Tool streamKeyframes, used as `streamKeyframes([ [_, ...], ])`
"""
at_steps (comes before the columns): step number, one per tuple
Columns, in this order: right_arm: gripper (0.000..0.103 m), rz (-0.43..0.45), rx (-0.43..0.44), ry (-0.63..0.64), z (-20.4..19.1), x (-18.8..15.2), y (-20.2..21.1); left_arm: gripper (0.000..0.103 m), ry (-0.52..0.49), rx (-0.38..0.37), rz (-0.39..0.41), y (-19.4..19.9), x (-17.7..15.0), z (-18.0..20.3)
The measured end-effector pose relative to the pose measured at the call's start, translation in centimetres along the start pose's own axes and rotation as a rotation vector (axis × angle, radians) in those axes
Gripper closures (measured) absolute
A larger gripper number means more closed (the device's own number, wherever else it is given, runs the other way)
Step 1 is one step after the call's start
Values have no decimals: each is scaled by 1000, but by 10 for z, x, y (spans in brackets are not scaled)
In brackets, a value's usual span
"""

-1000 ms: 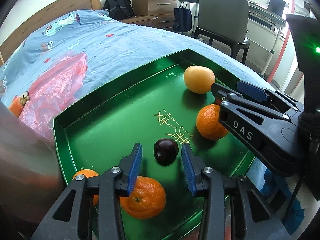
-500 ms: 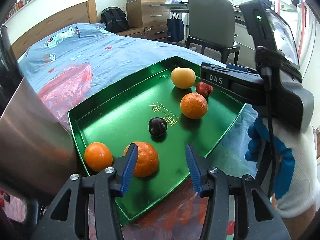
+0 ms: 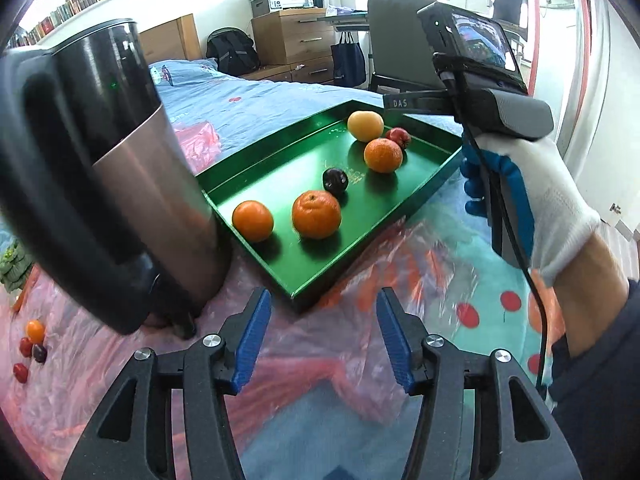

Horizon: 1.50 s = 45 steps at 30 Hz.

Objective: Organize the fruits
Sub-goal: 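Move both tools back toward the remaining fruits on the sheet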

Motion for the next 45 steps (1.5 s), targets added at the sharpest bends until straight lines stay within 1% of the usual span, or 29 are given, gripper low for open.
streamKeyframes([
  [4, 28, -6, -1, -27, -1, -7, 13, 52, 10, 41, -47, 24, -35, -19],
  [6, 27, -3, 0, -24, -7, -13, 23, 51, 36, 76, -72, 35, -53, -34],
  [9, 27, 0, 26, -14, -23, -28, 47, 51, 93, 127, -114, 49, -79, -60],
  [12, 27, -7, 34, 25, -40, -47, 75, 51, 142, 178, -130, 70, -104, -85],
  [16, 27, -43, 74, 37, -57, -73, 112, 51, 215, 240, -111, 99, -125, -115],
  [21, 27, -93, 135, 126, -91, -94, 159, 51, 296, 295, -69, 137, -144, -147],
  [24, 27, -108, 206, 170, -117, -105, 193, 48, 334, 316, -20, 167, -153, -163],
  [25, 26, -112, 229, 193, -128, -108, 204, 46, 348, 327, -1, 179, -156, -168],
  [26, 23, -115, 251, 223, -140, -112, 215, 46, 361, 335, 15, 189, -160, -173],
  [28, 21, -108, 289, 274, -163, -117, 237, 46, 383, 353, 44, 210, -169, -182],
  [34, 21, -105, 409, 319, -217, -120, 285, 45, 443, 402, 89, 259, -197, -202],
  [39, 20, -113, 485, 365, -253, -131, 317, 45, 493, 427, 116, 282, -218, -210],
  [42, 20, -119, 510, 407, -272, -141, 330, 45, 514, 445, 116, 290, -229, -215],
  [45, 20, -147, 551, 420, -284, -150, 337, 45, 538, 465, 109, 295, -240, -221],
])
Point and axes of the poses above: each gripper's, at about its wrist camera, not at the fingertips, and y roughly against the way its jaws point, z to its right, x to its top, the point moved 1 cm from there along -y, roughly the way its jaws point, and after that the axes turned 2 degrees about -y, right-handed, at the moved point
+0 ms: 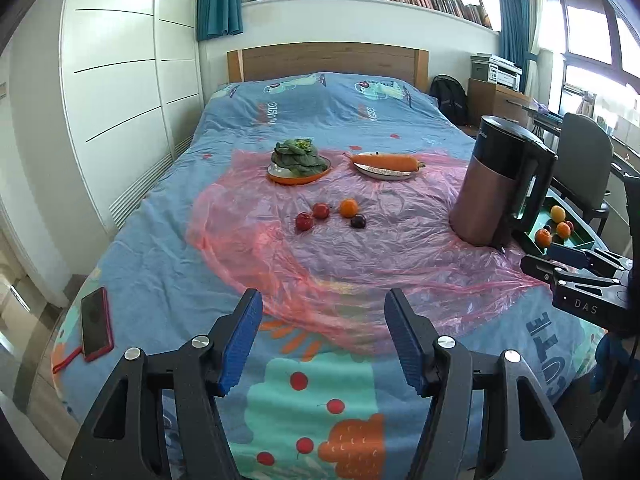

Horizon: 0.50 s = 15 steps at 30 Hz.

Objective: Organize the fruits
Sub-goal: 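Move both tools back toward the remaining fruits on the sheet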

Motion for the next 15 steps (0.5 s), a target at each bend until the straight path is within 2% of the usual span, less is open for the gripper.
streamKeyframes([
  [7, 20, -26, 33, 48, -27, 0, -11, 45, 43, 30, -25, -15, -6, -24],
  [15, 20, -36, 58, 44, -44, 19, -60, 45, 46, 61, -62, -64, -2, -44],
])
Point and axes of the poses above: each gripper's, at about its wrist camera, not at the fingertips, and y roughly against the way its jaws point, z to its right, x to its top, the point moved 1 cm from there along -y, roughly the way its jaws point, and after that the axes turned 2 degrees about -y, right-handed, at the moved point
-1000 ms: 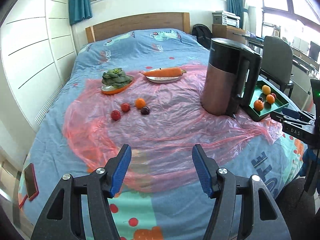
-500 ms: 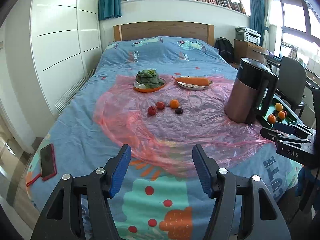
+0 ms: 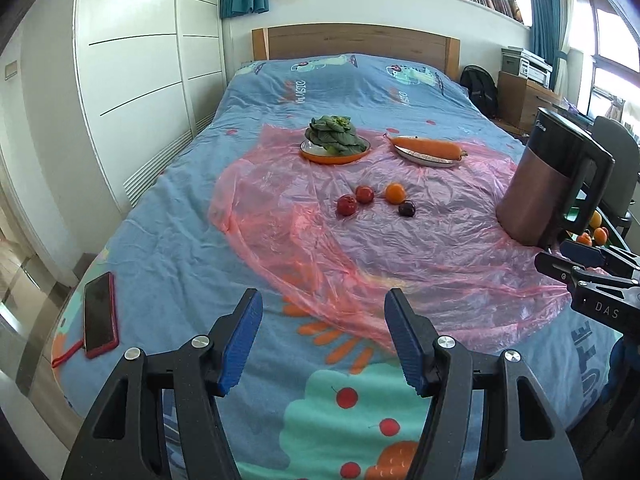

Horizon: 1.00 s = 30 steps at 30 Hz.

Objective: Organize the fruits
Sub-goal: 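Move both tools back toward the remaining fruits on the sheet, then grasp the dark plum with the right tool while the left tool grasps a red apple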

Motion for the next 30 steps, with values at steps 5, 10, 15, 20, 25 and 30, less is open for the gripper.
streamKeyframes([
  [5, 21, -10, 24, 2, -9, 23, -46, 45, 30, -8, -9, -47, 24, -8],
  [10, 21, -9, 59, 3, -17, 46, -93, 45, 67, -57, 4, -97, 54, -9],
  [15, 21, 0, 75, -10, -18, 69, -138, 45, 74, -90, -4, -157, 79, -7],
  [20, 24, -14, 78, -3, -18, 87, -179, 46, 54, -138, -50, -210, 92, 4],
  [25, 44, -45, 93, 11, -19, 95, -214, 46, 47, -140, -74, -246, 94, 11],
  [30, 57, -81, 96, 17, -21, 92, -241, 46, 69, -129, -101, -266, 87, 8],
])
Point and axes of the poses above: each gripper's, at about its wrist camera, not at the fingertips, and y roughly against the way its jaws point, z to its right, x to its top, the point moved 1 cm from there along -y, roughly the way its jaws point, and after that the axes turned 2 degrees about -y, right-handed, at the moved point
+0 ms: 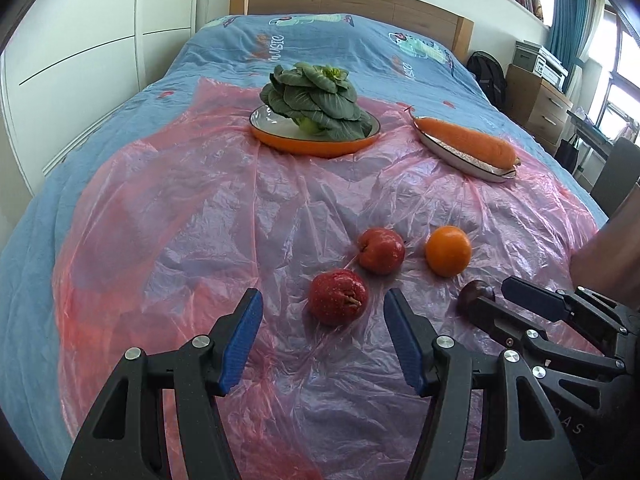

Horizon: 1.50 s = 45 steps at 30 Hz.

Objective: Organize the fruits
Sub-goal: 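Grasp the dark plum with the right tool while the left tool grasps a red apple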

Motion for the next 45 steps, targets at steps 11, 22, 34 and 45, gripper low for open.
streamKeyframes([
  [11, 68, 4, 26, -11, 3, -9, -19, 57, 18, -14, -9, -17, -6, -2],
  [22, 74, 44, 60, -26, 8, -14, -20, 61, 41, -30, -14, -25, -4, -5],
  [34, 74, 53, 63, -26, 10, -16, -19, 62, 36, -33, -3, -27, -1, -4],
  [45, 81, 63, 60, -26, 6, -14, -16, 74, 14, -45, 6, -23, -3, 1],
])
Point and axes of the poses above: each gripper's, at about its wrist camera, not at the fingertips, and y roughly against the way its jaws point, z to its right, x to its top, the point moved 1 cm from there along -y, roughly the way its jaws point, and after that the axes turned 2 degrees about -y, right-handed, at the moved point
